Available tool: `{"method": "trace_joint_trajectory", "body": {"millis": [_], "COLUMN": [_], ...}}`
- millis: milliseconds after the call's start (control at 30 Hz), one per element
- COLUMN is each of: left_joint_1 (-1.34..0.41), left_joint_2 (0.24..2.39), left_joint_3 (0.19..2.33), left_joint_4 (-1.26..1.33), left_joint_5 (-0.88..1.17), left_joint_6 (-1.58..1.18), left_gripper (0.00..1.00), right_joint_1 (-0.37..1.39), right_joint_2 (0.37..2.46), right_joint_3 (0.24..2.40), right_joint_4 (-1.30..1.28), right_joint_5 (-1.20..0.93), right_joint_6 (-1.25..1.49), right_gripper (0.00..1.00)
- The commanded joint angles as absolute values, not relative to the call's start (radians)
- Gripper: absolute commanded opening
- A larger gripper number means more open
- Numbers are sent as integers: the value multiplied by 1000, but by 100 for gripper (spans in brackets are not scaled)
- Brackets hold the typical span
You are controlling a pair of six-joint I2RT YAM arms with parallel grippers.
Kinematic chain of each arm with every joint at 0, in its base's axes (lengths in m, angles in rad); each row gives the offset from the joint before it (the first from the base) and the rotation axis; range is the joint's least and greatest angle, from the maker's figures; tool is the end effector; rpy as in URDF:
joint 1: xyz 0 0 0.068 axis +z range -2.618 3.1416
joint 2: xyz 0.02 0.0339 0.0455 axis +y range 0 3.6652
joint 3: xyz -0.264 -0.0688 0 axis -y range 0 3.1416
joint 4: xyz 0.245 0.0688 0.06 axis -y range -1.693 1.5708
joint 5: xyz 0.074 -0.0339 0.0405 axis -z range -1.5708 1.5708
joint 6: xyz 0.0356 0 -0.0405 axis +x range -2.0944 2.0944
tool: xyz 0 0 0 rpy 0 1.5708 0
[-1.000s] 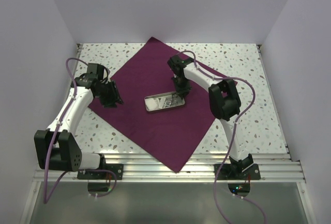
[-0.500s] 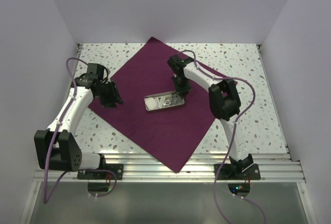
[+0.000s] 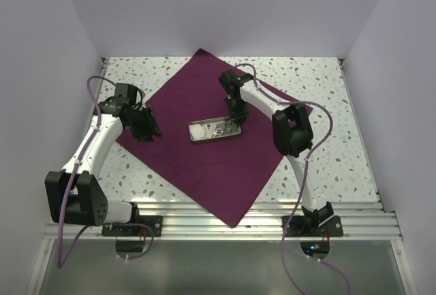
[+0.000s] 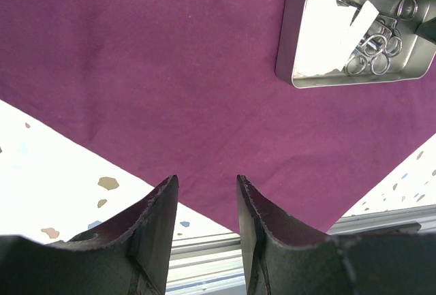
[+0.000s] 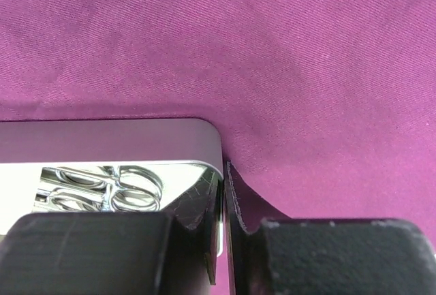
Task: Prepare the surgical pack
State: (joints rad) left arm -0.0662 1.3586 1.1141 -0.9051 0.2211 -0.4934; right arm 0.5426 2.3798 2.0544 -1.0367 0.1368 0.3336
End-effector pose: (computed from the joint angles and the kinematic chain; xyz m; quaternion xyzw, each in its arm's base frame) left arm 0.2600 -0.0251 0.2713 -0.1835 0.9547 -0.1611 0.1699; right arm 0.4178 0.2463 0.1673 -0.0964 0.9876 -0.0175 0.1229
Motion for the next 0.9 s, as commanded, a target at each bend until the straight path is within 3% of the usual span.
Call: {"method": "trace_joint_trajectory", "body": {"millis": [0, 33, 200, 367, 533, 667, 867], "left_joint_1": [-66, -66, -66, -66, -66, -66, -66], "left_joint_2": [1331, 1331, 1330, 1321, 1309, 1289, 1226], "left_joint_3": [1112, 1112, 1115, 1132, 1132, 1109, 1013], "left_joint_4": [-896, -896, -896, -905, -903, -897, -873], "left_joint_5": [225, 224, 227, 216, 215, 216, 253], "left_joint_6": [-472, -472, -468, -465, -472, -480, -517], "left_gripper": [44, 44, 50, 53, 52, 50, 48], "right_joint_1": [543, 543, 543, 541, 610, 736, 839], "right_joint_2": [2381, 2378, 2347, 2183, 1972, 1685, 1352], "right_joint_3": [2088, 2082, 2091, 2059, 1824, 1462, 1000], "right_joint_4": [-1060, -1058, -1093, -1126, -1131, -1048, -797], "right_joint_5": [149, 152, 163, 207, 170, 85, -180], "right_joint_6": [336, 334, 331, 316, 279, 304, 638], "right_gripper": [11, 12, 50, 69, 70, 67, 64]}}
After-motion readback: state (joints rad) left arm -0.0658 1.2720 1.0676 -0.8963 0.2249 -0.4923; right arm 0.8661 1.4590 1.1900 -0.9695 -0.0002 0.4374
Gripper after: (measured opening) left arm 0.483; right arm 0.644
